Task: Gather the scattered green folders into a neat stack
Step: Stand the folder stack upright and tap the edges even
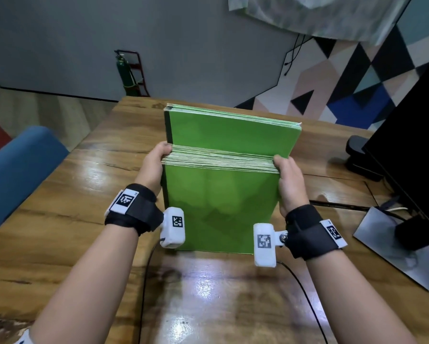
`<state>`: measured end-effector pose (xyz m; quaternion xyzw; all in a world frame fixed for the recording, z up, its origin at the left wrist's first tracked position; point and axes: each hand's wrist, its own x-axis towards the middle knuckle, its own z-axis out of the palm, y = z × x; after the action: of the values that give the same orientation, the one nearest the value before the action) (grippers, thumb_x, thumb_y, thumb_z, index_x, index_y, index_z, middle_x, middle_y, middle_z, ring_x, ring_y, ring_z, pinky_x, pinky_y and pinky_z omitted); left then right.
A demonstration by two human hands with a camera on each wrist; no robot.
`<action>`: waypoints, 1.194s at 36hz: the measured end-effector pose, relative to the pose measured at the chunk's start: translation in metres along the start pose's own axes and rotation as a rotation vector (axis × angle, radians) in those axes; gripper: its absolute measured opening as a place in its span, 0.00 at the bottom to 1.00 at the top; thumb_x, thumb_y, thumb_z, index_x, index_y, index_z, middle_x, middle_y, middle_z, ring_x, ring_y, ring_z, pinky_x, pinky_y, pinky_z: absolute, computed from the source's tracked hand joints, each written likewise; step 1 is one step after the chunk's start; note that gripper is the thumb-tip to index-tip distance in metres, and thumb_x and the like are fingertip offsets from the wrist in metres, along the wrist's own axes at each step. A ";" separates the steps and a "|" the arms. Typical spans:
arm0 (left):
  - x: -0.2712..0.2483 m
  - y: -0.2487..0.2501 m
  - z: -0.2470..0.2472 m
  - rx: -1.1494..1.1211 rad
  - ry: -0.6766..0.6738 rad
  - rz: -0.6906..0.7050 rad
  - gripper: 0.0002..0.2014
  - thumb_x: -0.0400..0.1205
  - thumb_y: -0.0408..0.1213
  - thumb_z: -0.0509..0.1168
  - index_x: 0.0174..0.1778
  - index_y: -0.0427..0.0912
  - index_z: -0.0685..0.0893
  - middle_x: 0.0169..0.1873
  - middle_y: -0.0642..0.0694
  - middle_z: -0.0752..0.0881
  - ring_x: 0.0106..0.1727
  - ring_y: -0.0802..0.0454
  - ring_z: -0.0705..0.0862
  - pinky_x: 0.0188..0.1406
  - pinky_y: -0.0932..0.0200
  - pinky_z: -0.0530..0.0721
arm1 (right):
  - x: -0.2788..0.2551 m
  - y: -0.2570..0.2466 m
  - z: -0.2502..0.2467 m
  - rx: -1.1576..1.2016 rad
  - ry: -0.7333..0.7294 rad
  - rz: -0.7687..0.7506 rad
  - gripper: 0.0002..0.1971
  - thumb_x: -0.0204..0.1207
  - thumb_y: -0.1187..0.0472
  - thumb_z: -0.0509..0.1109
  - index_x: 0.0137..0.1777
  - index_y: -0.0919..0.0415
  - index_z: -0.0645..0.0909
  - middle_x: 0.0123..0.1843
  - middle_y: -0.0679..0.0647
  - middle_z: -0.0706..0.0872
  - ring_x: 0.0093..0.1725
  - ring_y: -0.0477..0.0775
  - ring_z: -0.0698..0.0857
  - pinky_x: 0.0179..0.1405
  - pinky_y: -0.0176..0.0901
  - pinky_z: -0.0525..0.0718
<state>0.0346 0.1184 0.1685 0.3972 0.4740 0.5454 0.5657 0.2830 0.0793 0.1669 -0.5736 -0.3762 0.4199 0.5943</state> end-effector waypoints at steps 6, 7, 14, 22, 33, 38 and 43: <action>0.006 0.005 0.002 0.031 0.025 -0.021 0.10 0.82 0.37 0.59 0.38 0.43 0.83 0.36 0.47 0.84 0.41 0.48 0.81 0.50 0.51 0.78 | 0.008 -0.002 0.003 -0.039 0.028 0.038 0.10 0.62 0.51 0.62 0.39 0.56 0.72 0.49 0.61 0.79 0.52 0.60 0.78 0.61 0.62 0.76; 0.006 0.006 0.003 0.031 0.025 -0.014 0.10 0.83 0.37 0.59 0.41 0.42 0.84 0.39 0.46 0.85 0.44 0.47 0.82 0.54 0.50 0.78 | 0.006 -0.005 0.006 -0.015 0.055 0.022 0.06 0.64 0.56 0.60 0.38 0.56 0.69 0.44 0.61 0.75 0.47 0.58 0.74 0.53 0.56 0.74; 0.005 0.006 0.005 0.051 0.033 0.092 0.11 0.80 0.28 0.53 0.45 0.39 0.81 0.46 0.41 0.85 0.47 0.45 0.81 0.49 0.51 0.76 | 0.010 0.002 0.008 0.034 0.105 -0.038 0.04 0.65 0.63 0.57 0.39 0.57 0.71 0.41 0.59 0.73 0.43 0.56 0.71 0.45 0.51 0.66; -0.017 -0.004 0.013 -0.106 0.034 0.205 0.15 0.87 0.41 0.56 0.52 0.35 0.83 0.41 0.50 0.91 0.44 0.59 0.88 0.50 0.62 0.86 | -0.006 0.013 0.004 -0.063 0.088 -0.109 0.12 0.81 0.48 0.57 0.47 0.56 0.73 0.44 0.47 0.76 0.46 0.47 0.74 0.52 0.43 0.72; -0.017 -0.085 -0.051 0.426 -0.232 -0.097 0.62 0.44 0.55 0.86 0.74 0.40 0.70 0.62 0.48 0.84 0.62 0.55 0.84 0.68 0.50 0.78 | -0.016 0.102 -0.035 -0.403 -0.201 0.051 0.64 0.52 0.38 0.85 0.82 0.64 0.54 0.77 0.57 0.73 0.76 0.53 0.72 0.79 0.59 0.67; -0.020 -0.123 -0.063 0.579 -0.249 -0.228 0.41 0.65 0.24 0.79 0.74 0.34 0.70 0.64 0.42 0.83 0.68 0.45 0.80 0.71 0.41 0.75 | -0.034 0.128 -0.033 -0.455 -0.219 0.158 0.63 0.54 0.29 0.77 0.82 0.66 0.55 0.77 0.62 0.72 0.76 0.60 0.72 0.77 0.60 0.69; -0.019 -0.133 -0.063 0.577 -0.211 -0.191 0.36 0.68 0.24 0.78 0.72 0.33 0.71 0.67 0.40 0.80 0.67 0.46 0.79 0.69 0.49 0.77 | -0.033 0.145 -0.031 -0.620 -0.165 0.142 0.37 0.77 0.54 0.72 0.78 0.71 0.59 0.75 0.65 0.73 0.74 0.63 0.73 0.75 0.55 0.71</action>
<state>0.0064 0.0832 0.0273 0.5493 0.5829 0.2887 0.5245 0.2902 0.0358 0.0214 -0.7160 -0.4923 0.3706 0.3280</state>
